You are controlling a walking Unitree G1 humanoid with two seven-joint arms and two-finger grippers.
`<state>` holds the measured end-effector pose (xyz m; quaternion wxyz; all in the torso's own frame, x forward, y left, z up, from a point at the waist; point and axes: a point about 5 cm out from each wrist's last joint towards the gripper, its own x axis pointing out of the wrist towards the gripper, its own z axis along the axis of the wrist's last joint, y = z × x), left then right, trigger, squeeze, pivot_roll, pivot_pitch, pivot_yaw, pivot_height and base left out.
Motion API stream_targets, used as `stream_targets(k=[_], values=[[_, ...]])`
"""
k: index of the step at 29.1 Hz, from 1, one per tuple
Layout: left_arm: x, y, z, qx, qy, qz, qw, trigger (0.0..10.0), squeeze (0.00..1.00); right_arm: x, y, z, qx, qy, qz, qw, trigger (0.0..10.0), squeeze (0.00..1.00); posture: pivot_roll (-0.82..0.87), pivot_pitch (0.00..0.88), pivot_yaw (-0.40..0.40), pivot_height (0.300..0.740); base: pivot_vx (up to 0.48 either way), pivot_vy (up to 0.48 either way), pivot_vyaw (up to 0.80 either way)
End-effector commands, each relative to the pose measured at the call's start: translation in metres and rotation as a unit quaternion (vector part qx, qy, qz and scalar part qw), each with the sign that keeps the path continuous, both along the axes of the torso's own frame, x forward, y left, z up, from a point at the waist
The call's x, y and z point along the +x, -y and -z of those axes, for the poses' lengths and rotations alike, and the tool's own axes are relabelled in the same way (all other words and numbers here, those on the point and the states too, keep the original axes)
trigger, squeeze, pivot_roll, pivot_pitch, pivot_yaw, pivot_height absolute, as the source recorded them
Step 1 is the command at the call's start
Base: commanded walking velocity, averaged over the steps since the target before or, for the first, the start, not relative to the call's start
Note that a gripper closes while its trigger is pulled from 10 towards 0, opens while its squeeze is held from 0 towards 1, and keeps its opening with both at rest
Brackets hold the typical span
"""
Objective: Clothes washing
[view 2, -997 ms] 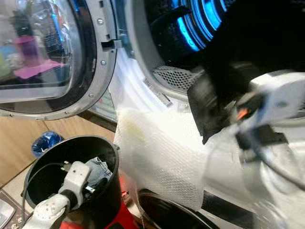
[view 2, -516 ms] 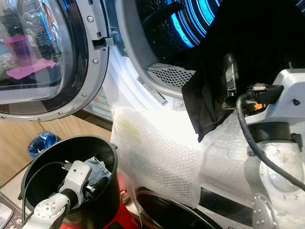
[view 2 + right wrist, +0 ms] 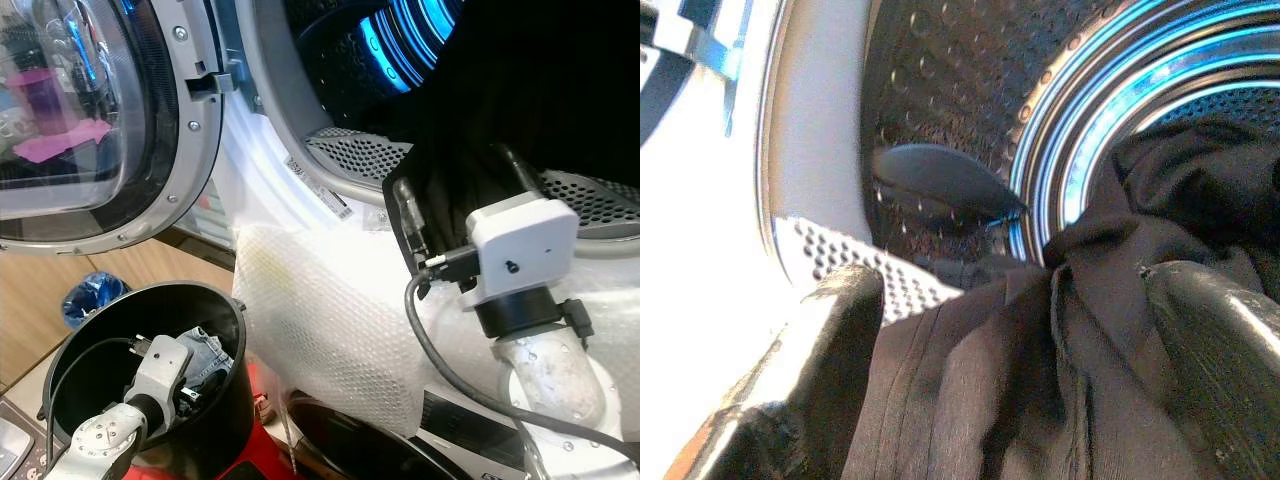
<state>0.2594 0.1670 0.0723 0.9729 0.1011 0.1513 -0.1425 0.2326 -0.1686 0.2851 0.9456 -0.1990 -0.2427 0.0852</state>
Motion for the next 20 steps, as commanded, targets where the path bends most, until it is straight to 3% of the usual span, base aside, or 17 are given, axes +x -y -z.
stream_targets(k=[1,8,9,10,11,20], values=[[0.0,-0.001,0.002,-0.003,-0.006,0.001,1.0,10.0,0.0,-0.002,-0.004,0.002,-0.016,0.003,-0.009,1.0,10.0,0.0,-0.13,0.072,0.087,0.74,0.0,0.0,0.0],[-0.001,0.0,0.002,-0.003,-0.006,0.001,1.0,10.0,0.0,0.003,0.0,0.01,-0.055,-0.004,0.029,0.998,10.0,0.0,-0.13,0.075,0.084,0.74,0.0,0.0,0.0],[-0.002,0.0,0.002,-0.003,-0.006,0.001,1.0,10.0,0.0,0.004,0.002,0.01,-0.055,-0.003,0.037,0.998,7.6,0.0,-0.13,0.075,0.083,0.74,0.0,0.0,0.0],[-0.002,0.001,0.003,-0.003,-0.006,0.001,1.0,10.0,0.0,0.004,0.002,0.01,-0.051,-0.004,0.037,0.998,7.6,0.0,-0.13,0.075,0.083,0.74,0.0,0.0,0.0],[-0.002,0.001,0.002,-0.003,-0.006,0.001,1.0,10.0,0.0,0.005,0.003,0.01,-0.05,-0.004,0.04,0.998,0.0,0.0,-0.13,0.075,0.082,0.74,0.0,0.0,0.0],[-0.003,0.001,0.003,-0.002,-0.007,0.0,1.0,10.0,0.0,0.009,0.004,0.009,-0.055,-0.001,0.049,0.997,0.0,0.0,-0.13,0.077,0.08,0.74,0.0,0.0,0.0]])
